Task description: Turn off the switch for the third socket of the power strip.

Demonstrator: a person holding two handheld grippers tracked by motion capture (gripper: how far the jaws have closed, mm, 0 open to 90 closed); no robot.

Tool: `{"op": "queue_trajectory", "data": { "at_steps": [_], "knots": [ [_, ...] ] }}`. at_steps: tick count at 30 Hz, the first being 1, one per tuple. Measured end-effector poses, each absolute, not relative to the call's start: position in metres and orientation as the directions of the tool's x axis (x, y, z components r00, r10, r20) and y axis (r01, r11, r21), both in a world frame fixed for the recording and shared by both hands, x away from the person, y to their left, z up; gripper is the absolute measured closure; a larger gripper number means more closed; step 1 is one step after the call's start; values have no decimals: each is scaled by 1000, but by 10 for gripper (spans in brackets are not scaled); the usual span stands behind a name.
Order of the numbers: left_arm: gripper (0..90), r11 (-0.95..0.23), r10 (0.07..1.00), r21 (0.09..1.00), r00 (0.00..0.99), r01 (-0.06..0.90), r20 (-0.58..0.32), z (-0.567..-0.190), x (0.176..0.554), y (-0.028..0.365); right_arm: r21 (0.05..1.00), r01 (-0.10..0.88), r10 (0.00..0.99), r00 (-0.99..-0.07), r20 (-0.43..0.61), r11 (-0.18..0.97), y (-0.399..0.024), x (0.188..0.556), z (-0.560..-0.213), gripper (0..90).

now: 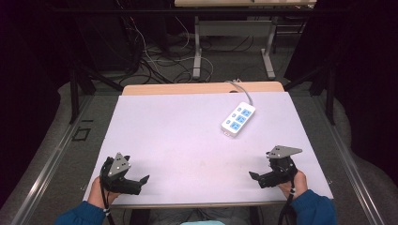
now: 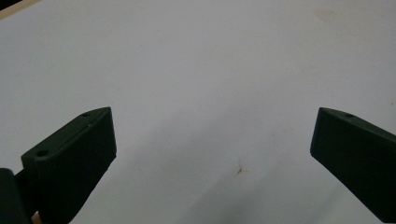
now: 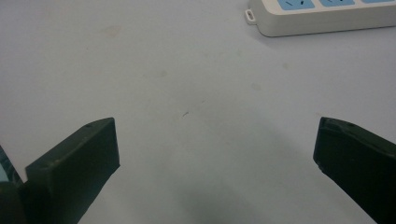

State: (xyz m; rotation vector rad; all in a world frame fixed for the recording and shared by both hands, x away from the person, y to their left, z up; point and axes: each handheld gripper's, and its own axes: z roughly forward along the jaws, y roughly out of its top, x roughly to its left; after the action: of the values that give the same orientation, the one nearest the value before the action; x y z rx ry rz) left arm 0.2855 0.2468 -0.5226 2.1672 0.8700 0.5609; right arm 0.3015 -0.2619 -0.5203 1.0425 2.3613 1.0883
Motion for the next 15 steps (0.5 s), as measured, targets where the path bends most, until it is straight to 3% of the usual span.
{"op": "queue_trajectory", "data": {
  "at_steps": [15],
  "knots": [
    [3, -508, 726, 754, 678, 417, 114, -523, 286, 247, 761, 466, 728, -685, -12, 452, -262, 297, -521, 1]
  ]
}}
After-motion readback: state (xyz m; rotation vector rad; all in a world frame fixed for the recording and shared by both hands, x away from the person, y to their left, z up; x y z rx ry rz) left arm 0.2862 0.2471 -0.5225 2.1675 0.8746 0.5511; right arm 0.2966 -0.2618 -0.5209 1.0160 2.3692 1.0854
